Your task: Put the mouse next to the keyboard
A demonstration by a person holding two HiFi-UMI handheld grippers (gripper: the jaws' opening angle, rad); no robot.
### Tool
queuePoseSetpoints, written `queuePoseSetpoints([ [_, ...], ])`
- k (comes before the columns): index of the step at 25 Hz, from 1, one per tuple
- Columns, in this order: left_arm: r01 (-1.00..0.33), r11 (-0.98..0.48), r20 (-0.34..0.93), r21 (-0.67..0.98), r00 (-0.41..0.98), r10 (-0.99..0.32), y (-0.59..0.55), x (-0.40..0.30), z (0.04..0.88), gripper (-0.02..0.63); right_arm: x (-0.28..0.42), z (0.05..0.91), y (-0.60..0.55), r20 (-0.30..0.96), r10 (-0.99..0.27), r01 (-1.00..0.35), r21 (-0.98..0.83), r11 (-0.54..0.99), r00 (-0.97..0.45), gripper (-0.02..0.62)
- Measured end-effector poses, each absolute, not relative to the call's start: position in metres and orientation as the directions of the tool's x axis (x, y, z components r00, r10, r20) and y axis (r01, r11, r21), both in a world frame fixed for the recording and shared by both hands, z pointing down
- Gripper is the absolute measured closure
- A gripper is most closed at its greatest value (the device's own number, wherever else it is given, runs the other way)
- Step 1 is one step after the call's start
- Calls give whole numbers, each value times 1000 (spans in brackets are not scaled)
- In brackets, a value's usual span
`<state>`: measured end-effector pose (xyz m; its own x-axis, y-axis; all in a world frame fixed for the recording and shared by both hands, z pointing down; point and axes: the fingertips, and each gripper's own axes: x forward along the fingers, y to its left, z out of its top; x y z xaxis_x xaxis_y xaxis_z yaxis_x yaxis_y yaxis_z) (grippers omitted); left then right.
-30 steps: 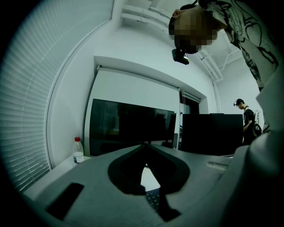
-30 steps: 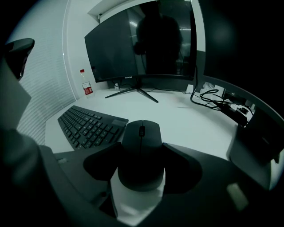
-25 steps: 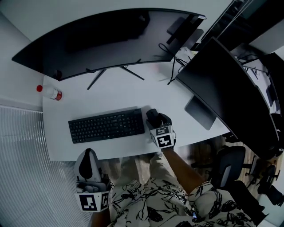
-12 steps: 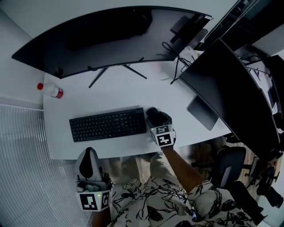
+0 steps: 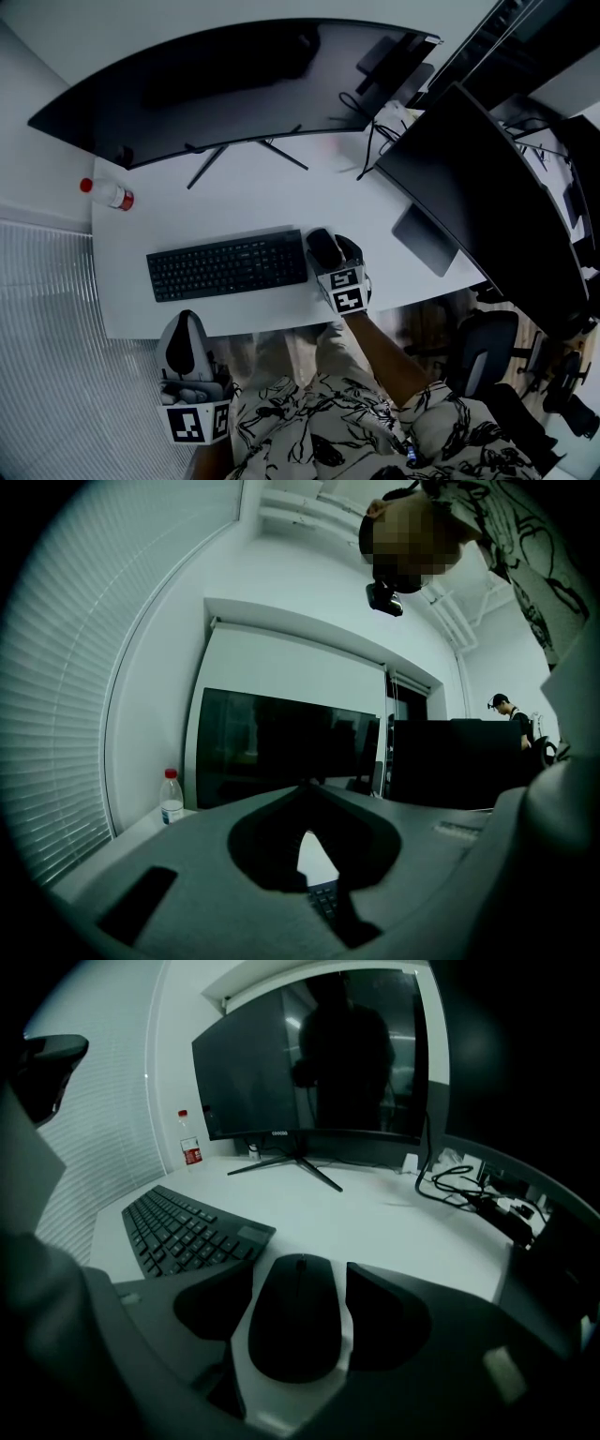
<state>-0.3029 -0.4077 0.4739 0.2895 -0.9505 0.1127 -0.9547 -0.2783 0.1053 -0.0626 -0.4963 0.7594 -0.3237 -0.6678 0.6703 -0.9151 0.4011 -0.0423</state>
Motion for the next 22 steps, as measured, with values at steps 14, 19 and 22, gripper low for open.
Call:
queuePoseSetpoints([
  [14, -951, -301, 58, 76, 305, -950, -405, -287, 447, 607, -53, 650, -496, 474, -773, -887, -38, 460, -421, 512],
  [19, -949, -307, 56, 69, 311, -949, -408, -281, 439, 607, -43, 597, -495, 380, -822, -896, -41, 443, -424, 573],
  [22, -948, -314, 44, 61, 316, -948, -408, -278, 433, 607, -37, 566, -491, 325, -843, -897, -37, 441, -428, 589],
])
